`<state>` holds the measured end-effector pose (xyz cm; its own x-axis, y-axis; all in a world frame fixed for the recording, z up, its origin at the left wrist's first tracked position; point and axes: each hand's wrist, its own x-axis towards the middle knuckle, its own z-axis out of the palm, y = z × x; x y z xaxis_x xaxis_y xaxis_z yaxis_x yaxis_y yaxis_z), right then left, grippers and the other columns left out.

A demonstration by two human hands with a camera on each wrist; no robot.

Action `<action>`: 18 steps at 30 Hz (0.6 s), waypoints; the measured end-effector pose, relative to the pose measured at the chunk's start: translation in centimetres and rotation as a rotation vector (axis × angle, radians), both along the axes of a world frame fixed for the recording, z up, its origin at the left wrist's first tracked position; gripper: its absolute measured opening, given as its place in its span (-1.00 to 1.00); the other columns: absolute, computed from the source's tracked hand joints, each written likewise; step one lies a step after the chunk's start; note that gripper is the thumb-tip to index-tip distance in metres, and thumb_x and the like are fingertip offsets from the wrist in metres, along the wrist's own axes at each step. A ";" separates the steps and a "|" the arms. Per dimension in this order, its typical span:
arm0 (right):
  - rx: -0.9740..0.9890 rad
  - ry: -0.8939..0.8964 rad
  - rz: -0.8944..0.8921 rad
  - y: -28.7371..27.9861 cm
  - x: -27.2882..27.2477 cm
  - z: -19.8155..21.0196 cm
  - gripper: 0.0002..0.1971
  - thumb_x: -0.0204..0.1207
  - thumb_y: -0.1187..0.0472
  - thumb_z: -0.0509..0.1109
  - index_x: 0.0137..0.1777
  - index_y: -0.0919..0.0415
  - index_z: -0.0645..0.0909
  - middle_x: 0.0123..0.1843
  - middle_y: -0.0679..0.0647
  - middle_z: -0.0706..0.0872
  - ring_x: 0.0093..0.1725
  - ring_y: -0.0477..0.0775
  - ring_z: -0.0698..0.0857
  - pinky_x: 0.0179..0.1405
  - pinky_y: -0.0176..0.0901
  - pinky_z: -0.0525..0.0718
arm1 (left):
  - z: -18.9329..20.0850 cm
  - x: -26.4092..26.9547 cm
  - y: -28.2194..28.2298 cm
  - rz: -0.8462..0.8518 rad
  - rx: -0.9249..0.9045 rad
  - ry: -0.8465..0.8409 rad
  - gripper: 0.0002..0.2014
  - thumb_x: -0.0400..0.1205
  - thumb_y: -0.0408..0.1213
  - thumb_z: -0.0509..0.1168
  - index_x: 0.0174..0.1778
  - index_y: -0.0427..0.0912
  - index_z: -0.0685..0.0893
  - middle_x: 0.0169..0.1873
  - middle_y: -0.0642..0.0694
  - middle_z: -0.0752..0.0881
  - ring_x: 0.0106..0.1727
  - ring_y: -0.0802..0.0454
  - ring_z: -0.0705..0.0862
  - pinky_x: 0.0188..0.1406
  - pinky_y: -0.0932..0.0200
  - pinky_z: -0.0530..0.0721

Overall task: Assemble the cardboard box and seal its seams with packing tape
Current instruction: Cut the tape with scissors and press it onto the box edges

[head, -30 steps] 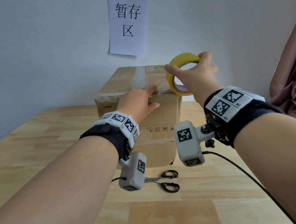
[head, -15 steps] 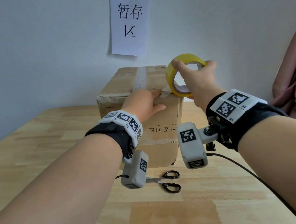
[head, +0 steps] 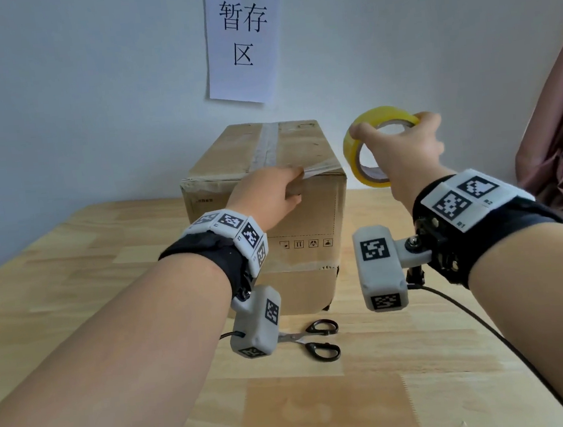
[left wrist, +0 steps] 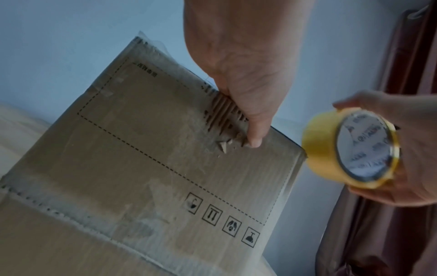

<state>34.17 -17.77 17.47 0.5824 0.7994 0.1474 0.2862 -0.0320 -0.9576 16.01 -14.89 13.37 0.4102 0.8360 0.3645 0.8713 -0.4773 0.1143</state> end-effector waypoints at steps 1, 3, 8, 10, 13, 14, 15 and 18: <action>-0.018 0.006 -0.009 -0.1 0.2 -0.4 -0.15 0.17 -0.27 0.54 0.39 0.00 0.25 0.21 0.11 0.37 -0.10 0.11 0.51 0.07 0.16 0.68 | 0.0 0.0 -0.1 -0.001 0.000 -0.010 -0.57 0.67 -0.16 0.22 0.49 -0.06 0.46 0.30 -0.10 0.64 0.25 -0.14 0.63 0.14 -0.10 0.64; -0.041 0.035 -0.014 -0.3 0.3 -1.3 -0.14 0.18 -0.27 0.53 0.39 0.00 0.23 0.19 0.11 0.36 -0.01 0.18 0.50 0.13 0.21 0.66 | 0.0 0.1 -0.1 -0.002 0.006 -0.004 -0.60 0.67 -0.16 0.22 0.44 -0.10 0.49 0.27 -0.11 0.66 0.23 -0.14 0.63 0.14 -0.10 0.64; -0.030 0.055 -0.023 -0.3 0.3 -2.1 -0.13 0.20 -0.25 0.54 0.44 0.03 0.22 0.18 0.10 0.36 0.05 0.19 0.48 0.17 0.20 0.64 | 0.0 0.2 -0.2 -0.003 0.015 0.026 -0.59 0.68 -0.16 0.20 0.47 -0.10 0.46 0.30 -0.09 0.63 0.25 -0.13 0.61 0.16 -0.12 0.62; -0.019 0.053 -0.018 -0.3 0.4 -2.0 -0.13 0.20 -0.24 0.54 0.44 0.04 0.23 0.19 0.11 0.38 0.05 0.18 0.50 0.17 0.19 0.64 | 0.0 0.2 -0.2 -0.001 0.022 0.029 -0.58 0.68 -0.15 0.19 0.48 -0.09 0.45 0.32 -0.09 0.62 0.27 -0.13 0.60 0.17 -0.13 0.62; 0.005 0.017 0.003 -0.1 0.6 -1.3 -0.14 0.21 -0.22 0.55 0.44 0.03 0.24 0.24 0.12 0.40 -0.01 0.14 0.51 0.13 0.12 0.65 | -0.1 0.2 -0.2 -0.006 0.022 0.021 -0.57 0.68 -0.15 0.19 0.49 -0.08 0.44 0.37 -0.08 0.59 0.31 -0.14 0.59 0.20 -0.13 0.61; 0.017 -0.005 0.011 0.0 0.6 -1.0 -0.15 0.22 -0.20 0.55 0.44 0.02 0.25 0.25 0.12 0.40 -0.03 0.12 0.50 0.11 0.09 0.64 | -0.1 0.2 -0.2 -0.008 0.023 0.015 -0.57 0.68 -0.15 0.19 0.49 -0.08 0.45 0.38 -0.07 0.59 0.31 -0.14 0.59 0.20 -0.12 0.62; 0.030 -0.028 0.016 0.1 0.6 -0.7 -0.16 0.22 -0.19 0.56 0.44 0.01 0.25 0.24 0.11 0.39 -0.04 0.12 0.49 0.10 0.08 0.63 | -0.1 0.2 -0.3 -0.009 0.026 0.009 -0.58 0.68 -0.16 0.19 0.49 -0.07 0.45 0.38 -0.07 0.59 0.31 -0.14 0.59 0.19 -0.12 0.63; 0.034 -0.071 0.016 0.6 0.6 -0.3 -0.15 0.22 -0.19 0.56 0.46 0.00 0.25 0.20 0.09 0.36 -0.02 0.14 0.49 0.14 0.12 0.63 | -0.1 0.2 -0.3 0.003 0.036 0.005 -0.58 0.68 -0.17 0.20 0.49 -0.08 0.46 0.36 -0.08 0.60 0.29 -0.14 0.60 0.16 -0.12 0.64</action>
